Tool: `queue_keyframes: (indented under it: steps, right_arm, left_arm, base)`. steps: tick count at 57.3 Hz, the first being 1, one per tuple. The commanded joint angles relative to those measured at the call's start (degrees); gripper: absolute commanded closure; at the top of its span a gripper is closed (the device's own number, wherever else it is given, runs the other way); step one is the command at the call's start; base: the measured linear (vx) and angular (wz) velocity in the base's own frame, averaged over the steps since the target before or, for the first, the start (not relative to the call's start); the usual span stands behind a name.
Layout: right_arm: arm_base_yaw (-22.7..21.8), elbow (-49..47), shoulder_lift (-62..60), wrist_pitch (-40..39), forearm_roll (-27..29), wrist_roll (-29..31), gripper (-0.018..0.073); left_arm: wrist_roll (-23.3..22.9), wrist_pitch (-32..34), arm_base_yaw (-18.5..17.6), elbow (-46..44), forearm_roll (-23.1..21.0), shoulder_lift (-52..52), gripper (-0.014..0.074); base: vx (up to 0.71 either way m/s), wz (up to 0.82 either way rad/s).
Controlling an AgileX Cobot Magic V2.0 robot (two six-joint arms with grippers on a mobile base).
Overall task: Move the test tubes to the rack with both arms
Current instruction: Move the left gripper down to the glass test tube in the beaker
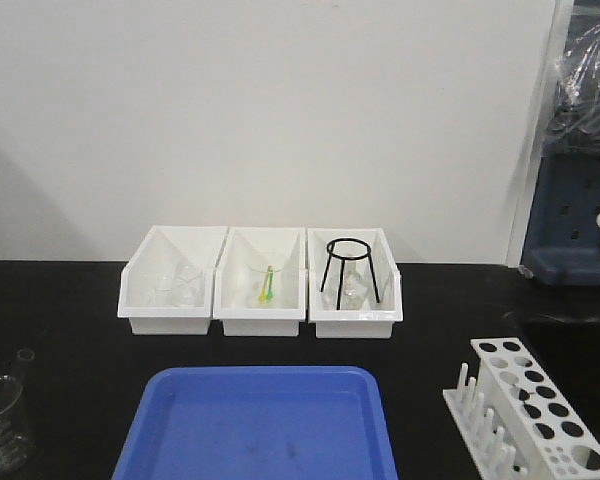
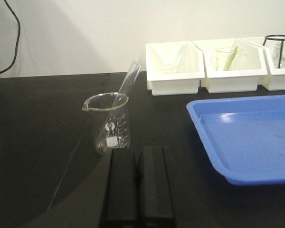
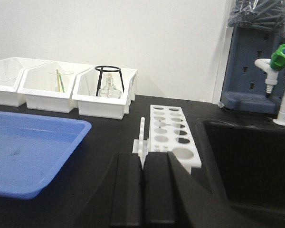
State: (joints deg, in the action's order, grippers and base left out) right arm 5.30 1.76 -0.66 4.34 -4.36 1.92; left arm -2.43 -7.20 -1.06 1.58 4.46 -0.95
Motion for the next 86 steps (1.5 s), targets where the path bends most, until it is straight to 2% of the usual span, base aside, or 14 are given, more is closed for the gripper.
queue_keyframes:
  steps: [1,33,74,86]
  right_arm:
    - [-0.1,0.8,-0.5,-4.7,-0.3,0.2,0.0568]
    - [-0.1,0.8,-0.5,-4.7,-0.3,0.2,0.0568]
    - [-0.1,0.8,-0.5,-4.7,-0.3,0.3,0.0568]
    - [-0.1,0.8,-0.5,-10.1,-0.4,0.2,0.0568]
  left_arm:
    - [-0.1,4.4,0.0,-1.5,-0.1,-0.5,0.0542]
    - [-0.1,4.4,0.0,-1.5,-0.1,-0.5,0.0542]
    - [0.2,4.7,0.0,-1.5,0.0,-0.5,0.0542]
    - [0.8,8.0,0.0,-1.8,-0.1,-0.5,0.0542]
  base:
    - [0.29,0.03]
    - [0.21,0.01]
    - [0.02,-0.01]
    - [0.0,0.0]
